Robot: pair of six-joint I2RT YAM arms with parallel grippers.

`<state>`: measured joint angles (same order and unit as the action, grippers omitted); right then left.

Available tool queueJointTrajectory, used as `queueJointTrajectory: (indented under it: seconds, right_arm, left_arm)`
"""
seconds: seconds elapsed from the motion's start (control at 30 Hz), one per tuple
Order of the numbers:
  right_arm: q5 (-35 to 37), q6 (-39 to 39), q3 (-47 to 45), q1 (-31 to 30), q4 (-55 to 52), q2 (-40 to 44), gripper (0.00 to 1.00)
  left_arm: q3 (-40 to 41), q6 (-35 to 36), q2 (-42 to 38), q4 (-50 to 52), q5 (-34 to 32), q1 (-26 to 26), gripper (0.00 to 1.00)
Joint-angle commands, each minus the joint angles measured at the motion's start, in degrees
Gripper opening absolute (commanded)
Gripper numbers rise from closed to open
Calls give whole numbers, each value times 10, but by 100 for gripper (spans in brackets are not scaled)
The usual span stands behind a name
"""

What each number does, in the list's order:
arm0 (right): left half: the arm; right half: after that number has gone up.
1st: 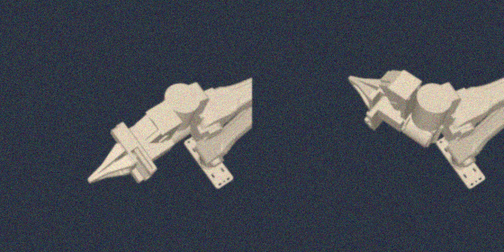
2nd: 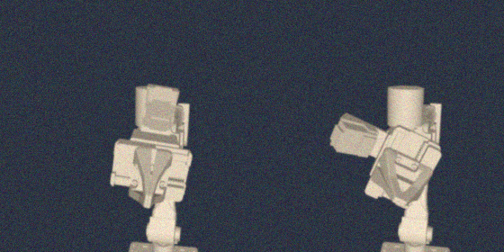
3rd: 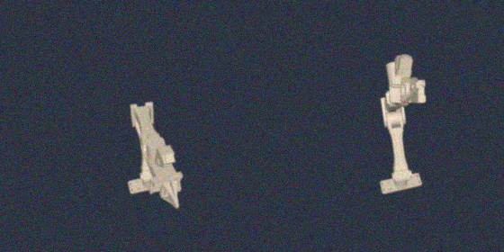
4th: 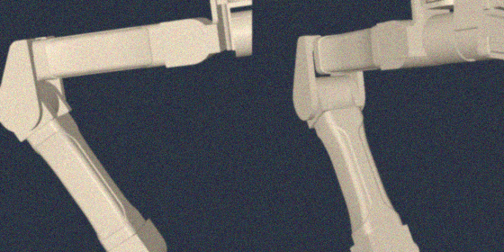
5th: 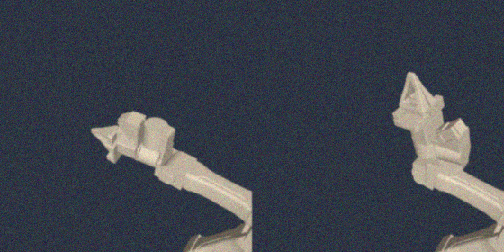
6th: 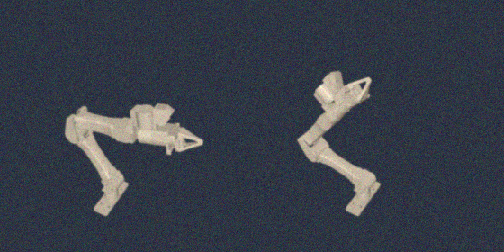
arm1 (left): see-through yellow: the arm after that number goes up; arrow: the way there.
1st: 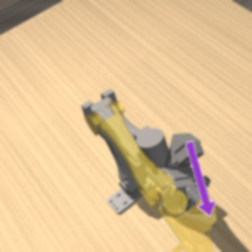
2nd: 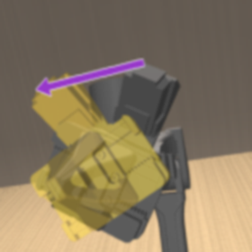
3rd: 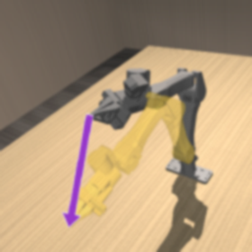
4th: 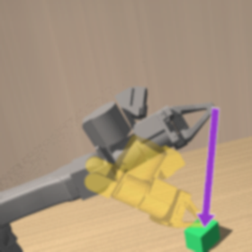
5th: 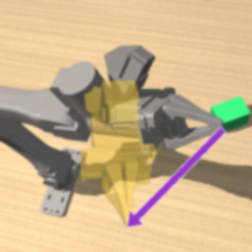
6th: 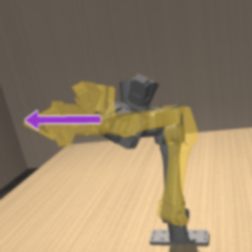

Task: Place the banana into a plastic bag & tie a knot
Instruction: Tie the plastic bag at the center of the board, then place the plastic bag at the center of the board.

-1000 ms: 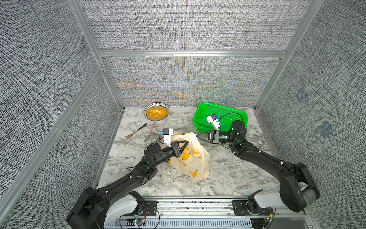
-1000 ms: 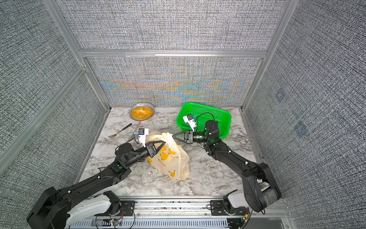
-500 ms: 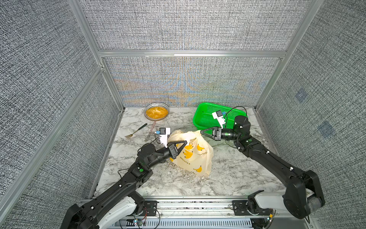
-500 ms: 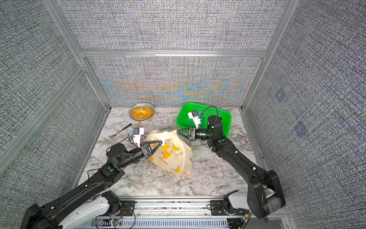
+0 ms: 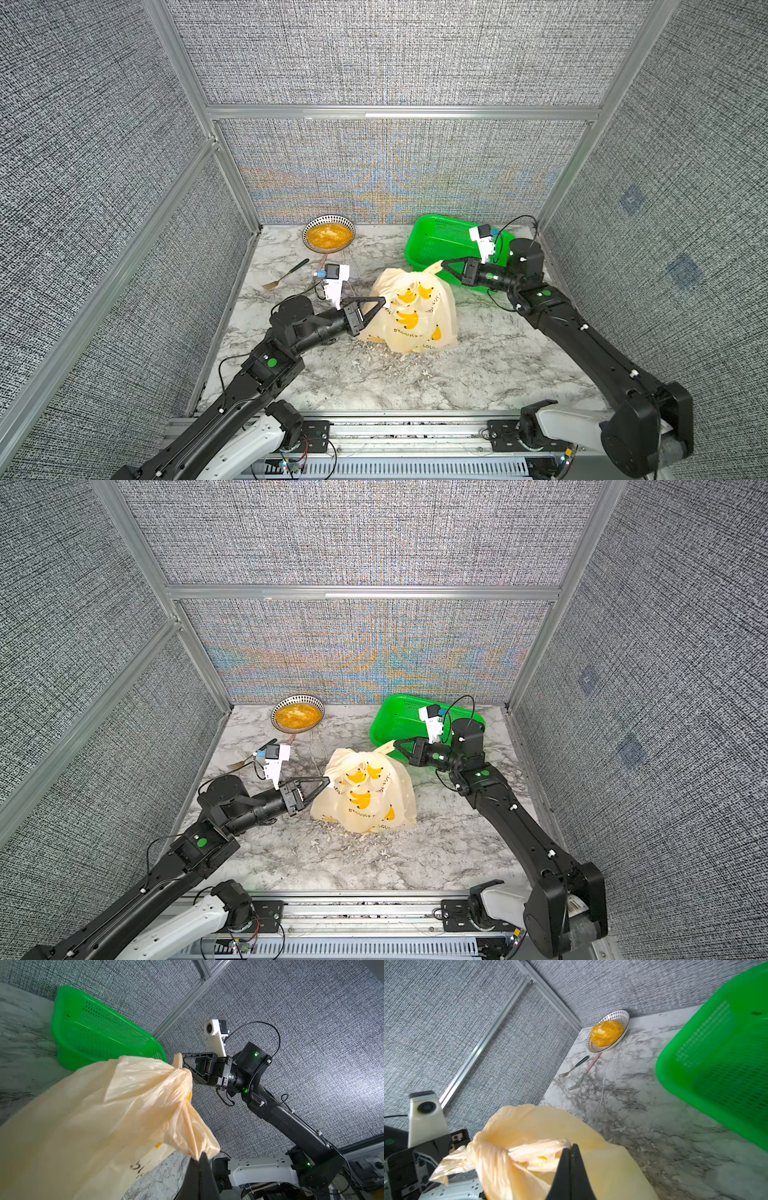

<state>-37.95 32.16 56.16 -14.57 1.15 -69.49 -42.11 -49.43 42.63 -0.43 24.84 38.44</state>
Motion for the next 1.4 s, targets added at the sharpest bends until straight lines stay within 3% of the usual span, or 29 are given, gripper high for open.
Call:
queueJointTrajectory:
  seconds: [0.0,0.27,0.57,0.73,0.93,0.97,1.0,1.03,1.1,1.17,1.2,1.37]
  right_arm:
    - [106,-14,8,32,-30,16,0]
    - [98,-9,32,120,-45,53,0]
    - [70,-7,44,208,-59,80,0]
    - [31,19,38,205,-13,77,0]
    - [18,12,77,144,-19,30,0]
    - [23,7,73,144,-27,29,9]
    - [35,-2,68,145,-38,29,29]
    - [49,-14,65,147,-55,32,38]
    - [66,-29,53,154,-75,43,42]
    - [91,-44,41,165,-94,60,66]
    - [113,-57,35,172,-110,68,73]
    - [142,-66,-13,222,-117,89,88]
  left_arm:
    - [-34,45,-9,70,-35,-6,0]
    - [-135,123,10,231,-142,-52,0]
    - [-177,155,39,279,-183,-103,0]
    - [-204,180,60,291,-205,-124,0]
    - [-228,188,101,264,-181,-136,0]
    - [-228,186,108,260,-166,-136,3]
    - [-225,187,114,257,-152,-136,13]
    - [-217,186,117,251,-140,-136,26]
    - [-203,190,117,247,-132,-136,35]
    - [-189,193,111,247,-146,-136,53]
    - [-182,194,108,248,-157,-136,62]
    - [-167,201,135,249,-179,-136,99]
